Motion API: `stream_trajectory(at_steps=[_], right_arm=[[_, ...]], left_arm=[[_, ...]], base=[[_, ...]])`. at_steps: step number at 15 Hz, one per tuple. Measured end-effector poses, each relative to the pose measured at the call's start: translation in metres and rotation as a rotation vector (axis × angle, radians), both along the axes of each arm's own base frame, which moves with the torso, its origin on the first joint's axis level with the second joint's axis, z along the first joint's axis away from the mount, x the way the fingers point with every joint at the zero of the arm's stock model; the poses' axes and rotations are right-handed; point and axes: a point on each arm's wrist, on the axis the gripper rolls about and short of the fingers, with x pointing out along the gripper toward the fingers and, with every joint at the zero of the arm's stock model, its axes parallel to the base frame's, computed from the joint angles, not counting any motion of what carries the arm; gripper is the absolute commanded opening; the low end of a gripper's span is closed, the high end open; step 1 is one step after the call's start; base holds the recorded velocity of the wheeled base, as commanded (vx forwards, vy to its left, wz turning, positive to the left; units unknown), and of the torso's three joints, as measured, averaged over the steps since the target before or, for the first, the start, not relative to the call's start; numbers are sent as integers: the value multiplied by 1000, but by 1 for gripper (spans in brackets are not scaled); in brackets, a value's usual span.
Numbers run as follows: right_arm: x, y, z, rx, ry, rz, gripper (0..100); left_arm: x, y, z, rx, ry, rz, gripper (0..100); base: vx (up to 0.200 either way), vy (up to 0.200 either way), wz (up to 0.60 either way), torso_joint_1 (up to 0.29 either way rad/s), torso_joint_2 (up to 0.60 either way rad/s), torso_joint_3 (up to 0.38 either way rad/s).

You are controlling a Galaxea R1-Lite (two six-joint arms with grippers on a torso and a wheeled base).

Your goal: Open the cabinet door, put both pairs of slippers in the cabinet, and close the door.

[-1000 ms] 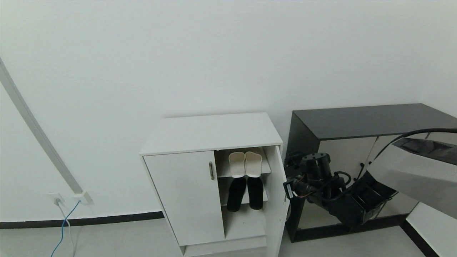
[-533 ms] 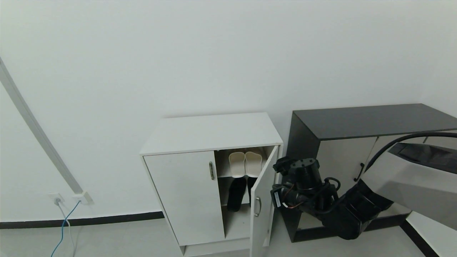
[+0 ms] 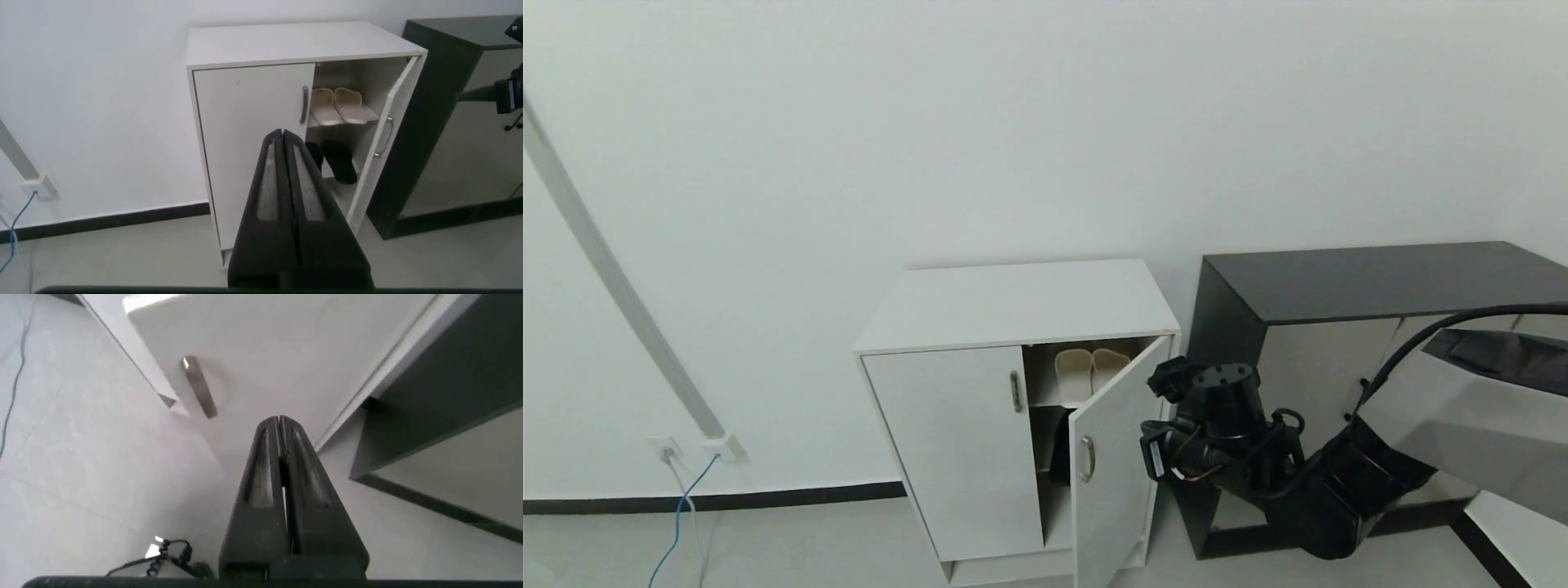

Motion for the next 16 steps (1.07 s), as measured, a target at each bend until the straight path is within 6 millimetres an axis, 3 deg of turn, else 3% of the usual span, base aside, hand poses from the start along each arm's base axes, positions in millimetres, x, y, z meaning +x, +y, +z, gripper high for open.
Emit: stream_trajectory(at_steps=[8, 11, 16], right_arm=[[-23, -15, -18, -44, 32, 115, 0], [-36, -23, -24, -39, 17, 127, 0], [-41, -26, -28, -30, 12, 127, 0]], left_arm=[[0, 0, 0, 2, 0, 0, 0], [0, 0, 0, 4, -1, 0, 0], [0, 0, 0, 3, -1, 0, 0]], base=[[0, 0, 0, 0, 0, 0], [200, 0, 0, 1, 4, 1], [0, 0, 0, 0, 0, 0]])
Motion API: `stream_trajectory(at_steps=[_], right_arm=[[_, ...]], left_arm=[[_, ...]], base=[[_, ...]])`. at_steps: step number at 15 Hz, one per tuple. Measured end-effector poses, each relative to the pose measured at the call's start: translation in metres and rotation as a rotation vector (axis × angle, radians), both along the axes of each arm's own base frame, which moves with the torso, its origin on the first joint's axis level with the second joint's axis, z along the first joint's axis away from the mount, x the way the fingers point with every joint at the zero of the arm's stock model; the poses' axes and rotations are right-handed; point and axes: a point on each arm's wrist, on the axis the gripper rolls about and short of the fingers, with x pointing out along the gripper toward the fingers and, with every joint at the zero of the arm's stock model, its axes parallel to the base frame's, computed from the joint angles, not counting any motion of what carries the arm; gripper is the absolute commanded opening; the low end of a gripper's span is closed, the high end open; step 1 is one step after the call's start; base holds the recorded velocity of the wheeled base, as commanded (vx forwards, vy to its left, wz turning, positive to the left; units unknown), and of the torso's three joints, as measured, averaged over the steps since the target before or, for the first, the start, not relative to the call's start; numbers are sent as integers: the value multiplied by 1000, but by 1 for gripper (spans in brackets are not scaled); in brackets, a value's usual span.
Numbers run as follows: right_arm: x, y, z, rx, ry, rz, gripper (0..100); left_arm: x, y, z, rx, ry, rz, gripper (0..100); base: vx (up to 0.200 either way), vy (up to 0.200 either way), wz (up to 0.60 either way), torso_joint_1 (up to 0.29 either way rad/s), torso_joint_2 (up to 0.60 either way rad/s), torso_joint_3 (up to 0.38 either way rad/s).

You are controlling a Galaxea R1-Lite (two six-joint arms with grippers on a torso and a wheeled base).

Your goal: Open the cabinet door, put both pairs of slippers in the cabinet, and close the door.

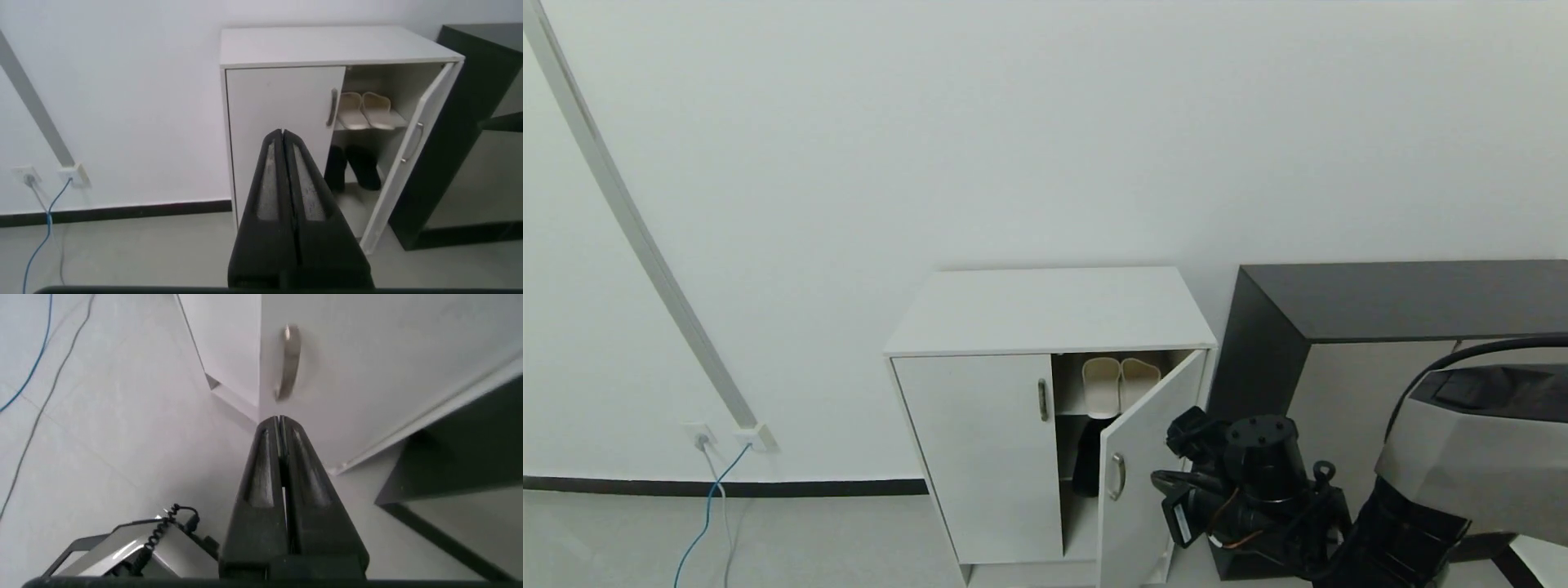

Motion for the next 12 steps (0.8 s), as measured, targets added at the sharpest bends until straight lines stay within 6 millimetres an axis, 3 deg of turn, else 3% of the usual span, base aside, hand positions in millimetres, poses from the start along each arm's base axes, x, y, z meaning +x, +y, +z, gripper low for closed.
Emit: stream_trajectory(at_steps=[5, 12], right_arm=[[18, 15, -7, 26, -21, -9, 0], [68, 32, -14, 78, -99, -64, 0]], left_arm=[[0, 0, 0, 0, 0, 0, 0], [0, 0, 0, 0, 0, 0, 0]], base=[[0, 0, 0, 0, 0, 0], [0, 0, 0, 0, 0, 0]])
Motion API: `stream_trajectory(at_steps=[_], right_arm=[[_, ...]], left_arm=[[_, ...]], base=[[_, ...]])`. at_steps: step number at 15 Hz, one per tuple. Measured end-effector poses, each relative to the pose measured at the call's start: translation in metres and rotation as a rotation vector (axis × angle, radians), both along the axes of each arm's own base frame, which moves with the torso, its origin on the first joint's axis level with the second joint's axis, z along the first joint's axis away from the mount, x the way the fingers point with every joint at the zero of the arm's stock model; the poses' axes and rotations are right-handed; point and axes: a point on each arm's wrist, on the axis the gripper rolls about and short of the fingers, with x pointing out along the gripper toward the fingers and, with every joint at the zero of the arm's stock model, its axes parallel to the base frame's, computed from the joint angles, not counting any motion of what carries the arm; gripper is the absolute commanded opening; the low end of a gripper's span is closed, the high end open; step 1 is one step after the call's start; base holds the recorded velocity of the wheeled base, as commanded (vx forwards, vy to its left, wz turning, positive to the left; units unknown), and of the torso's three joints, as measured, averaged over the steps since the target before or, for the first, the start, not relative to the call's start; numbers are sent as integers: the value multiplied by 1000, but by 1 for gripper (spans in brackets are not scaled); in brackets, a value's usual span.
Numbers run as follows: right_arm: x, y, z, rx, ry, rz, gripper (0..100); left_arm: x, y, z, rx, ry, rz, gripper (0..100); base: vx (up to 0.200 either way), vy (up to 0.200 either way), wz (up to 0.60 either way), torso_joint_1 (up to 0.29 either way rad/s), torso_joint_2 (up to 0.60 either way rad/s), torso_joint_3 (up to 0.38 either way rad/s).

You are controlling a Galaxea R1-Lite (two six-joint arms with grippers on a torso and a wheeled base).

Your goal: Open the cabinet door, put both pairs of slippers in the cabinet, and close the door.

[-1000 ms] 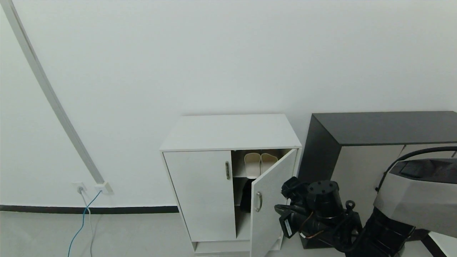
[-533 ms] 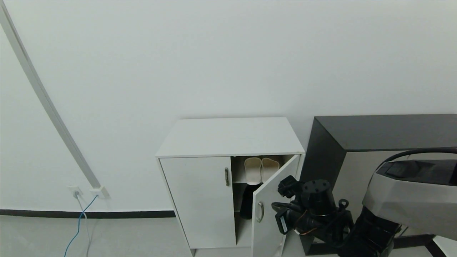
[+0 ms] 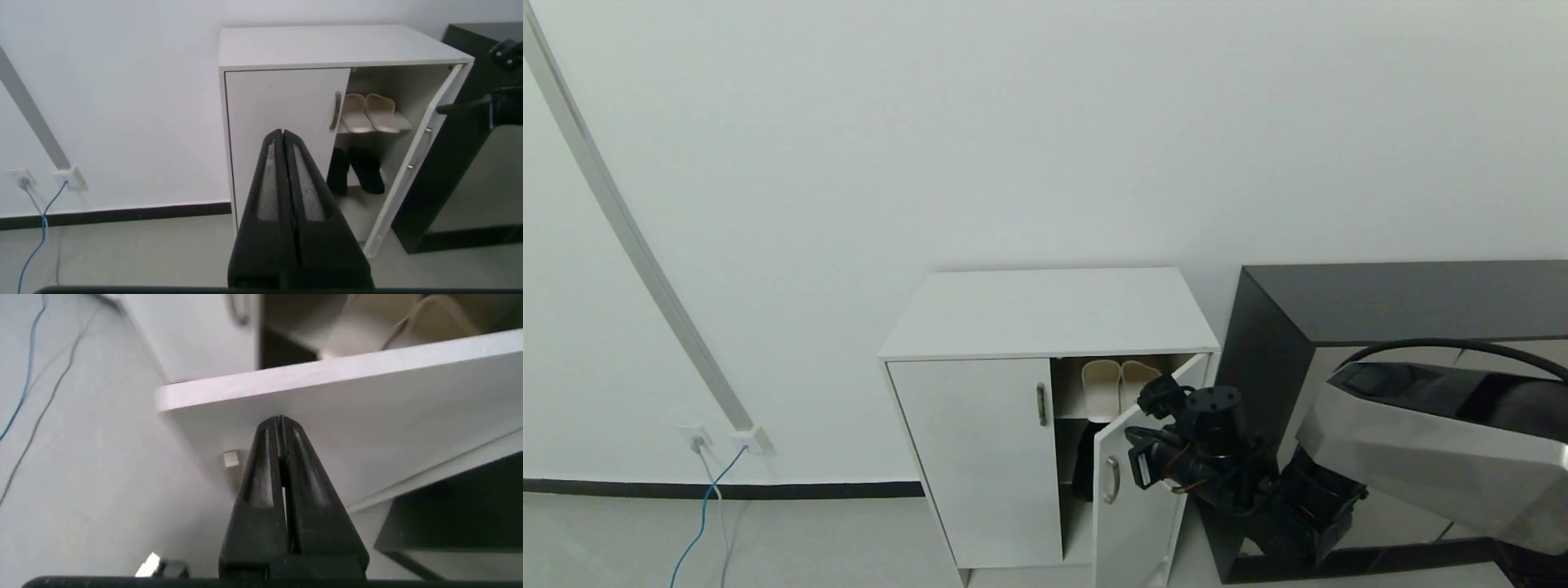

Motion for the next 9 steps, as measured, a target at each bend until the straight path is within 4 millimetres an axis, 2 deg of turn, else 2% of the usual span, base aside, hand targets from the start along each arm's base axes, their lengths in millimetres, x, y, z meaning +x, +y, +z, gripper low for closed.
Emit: stream_trajectory(at_steps=[4, 9], right_arm=[[36, 3, -5, 84, -30, -83, 0], [35, -1, -12, 95, -27, -94, 0]], left_arm=[[0, 0, 0, -1, 0, 0, 0], [0, 0, 0, 0, 1, 0, 0]], base=[[0, 0, 0, 0, 0, 0], [0, 0, 0, 0, 0, 0]])
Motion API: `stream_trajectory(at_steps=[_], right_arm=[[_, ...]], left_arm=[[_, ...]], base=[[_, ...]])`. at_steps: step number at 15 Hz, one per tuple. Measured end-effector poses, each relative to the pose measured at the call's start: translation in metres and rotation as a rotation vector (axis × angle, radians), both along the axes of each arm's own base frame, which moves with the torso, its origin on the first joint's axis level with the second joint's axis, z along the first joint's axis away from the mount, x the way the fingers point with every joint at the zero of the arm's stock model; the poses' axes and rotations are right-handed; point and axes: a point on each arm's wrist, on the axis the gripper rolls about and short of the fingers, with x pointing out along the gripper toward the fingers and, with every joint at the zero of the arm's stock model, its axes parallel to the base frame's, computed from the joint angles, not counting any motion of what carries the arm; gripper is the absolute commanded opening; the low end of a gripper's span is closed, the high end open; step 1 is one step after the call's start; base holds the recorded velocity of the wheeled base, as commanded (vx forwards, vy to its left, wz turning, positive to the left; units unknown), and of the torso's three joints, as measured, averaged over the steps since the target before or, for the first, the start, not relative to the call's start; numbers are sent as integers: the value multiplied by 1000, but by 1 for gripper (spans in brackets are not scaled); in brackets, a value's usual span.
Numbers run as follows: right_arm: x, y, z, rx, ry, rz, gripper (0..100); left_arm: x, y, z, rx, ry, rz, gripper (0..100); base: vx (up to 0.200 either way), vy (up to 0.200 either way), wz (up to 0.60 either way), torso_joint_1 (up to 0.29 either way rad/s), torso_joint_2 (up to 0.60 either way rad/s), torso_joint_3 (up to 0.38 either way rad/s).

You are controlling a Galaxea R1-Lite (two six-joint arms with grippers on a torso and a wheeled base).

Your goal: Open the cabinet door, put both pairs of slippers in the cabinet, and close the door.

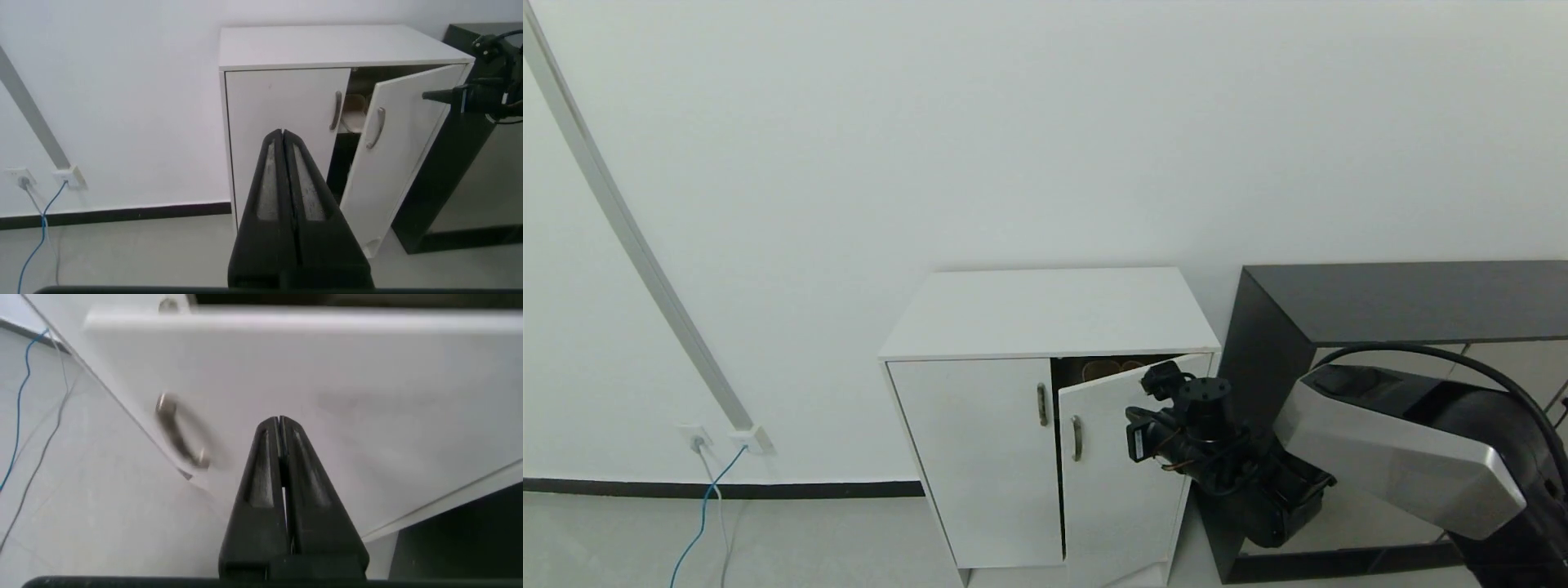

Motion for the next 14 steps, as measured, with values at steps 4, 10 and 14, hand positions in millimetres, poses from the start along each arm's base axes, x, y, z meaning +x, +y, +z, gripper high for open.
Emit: stream_trajectory(at_steps=[4, 10, 14], right_arm=[[-3, 0, -2, -5, 8, 3, 0], [-37, -8, 2, -9, 32, 63, 0], [-97, -22, 6, -11, 55, 164, 0]], left_arm=[[0, 0, 0, 0, 0, 0, 0], [0, 0, 0, 0, 0, 0, 0], [0, 0, 0, 1, 0, -1, 0]], base=[[0, 0, 0, 0, 0, 0], [33, 0, 0, 0, 0, 0], [200, 0, 0, -4, 2, 2]])
